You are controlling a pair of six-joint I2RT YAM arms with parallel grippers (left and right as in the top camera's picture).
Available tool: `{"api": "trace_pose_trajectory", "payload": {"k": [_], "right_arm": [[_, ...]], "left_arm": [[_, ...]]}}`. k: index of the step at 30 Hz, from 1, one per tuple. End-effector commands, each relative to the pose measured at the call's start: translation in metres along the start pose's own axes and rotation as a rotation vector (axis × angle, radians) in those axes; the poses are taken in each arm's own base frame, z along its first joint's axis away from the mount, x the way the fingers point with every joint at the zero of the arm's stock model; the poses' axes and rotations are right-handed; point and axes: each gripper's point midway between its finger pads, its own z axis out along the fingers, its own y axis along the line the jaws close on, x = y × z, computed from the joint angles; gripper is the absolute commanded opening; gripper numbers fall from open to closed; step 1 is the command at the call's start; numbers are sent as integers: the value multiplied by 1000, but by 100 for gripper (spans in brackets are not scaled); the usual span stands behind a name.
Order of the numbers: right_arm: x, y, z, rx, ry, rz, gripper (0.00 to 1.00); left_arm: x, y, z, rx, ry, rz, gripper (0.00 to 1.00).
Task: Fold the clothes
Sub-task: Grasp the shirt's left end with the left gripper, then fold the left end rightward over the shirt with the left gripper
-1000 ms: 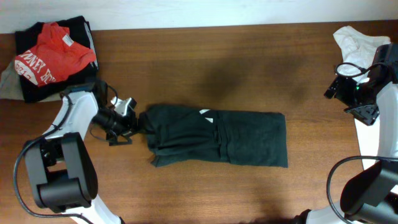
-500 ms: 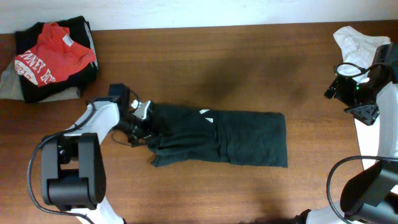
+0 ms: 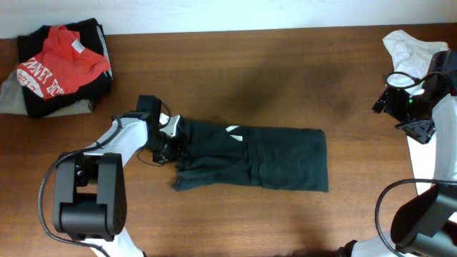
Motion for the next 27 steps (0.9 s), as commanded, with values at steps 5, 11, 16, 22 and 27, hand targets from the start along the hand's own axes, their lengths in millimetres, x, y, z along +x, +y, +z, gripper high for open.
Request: {"api": "trace_pose_trajectory", "payload": {"k": [5, 11, 16, 22, 27], "right_arm": [[-2, -4, -2, 17, -12, 4, 99], [-2, -4, -2, 17, -12, 4, 99], [-2, -4, -2, 17, -12, 4, 99], [-2, -4, -2, 17, -12, 4, 99], [-2, -4, -2, 17, -12, 4, 99]], "left_arm": [[-21, 87, -65, -219, -65, -231, 1], [-44, 64, -150, -289, -140, -225, 1], [-31, 0, -170, -335, -170, -55, 1], [-3, -78, -124, -326, -63, 160, 1], [10, -127, -98, -302, -59, 283, 1]]}}
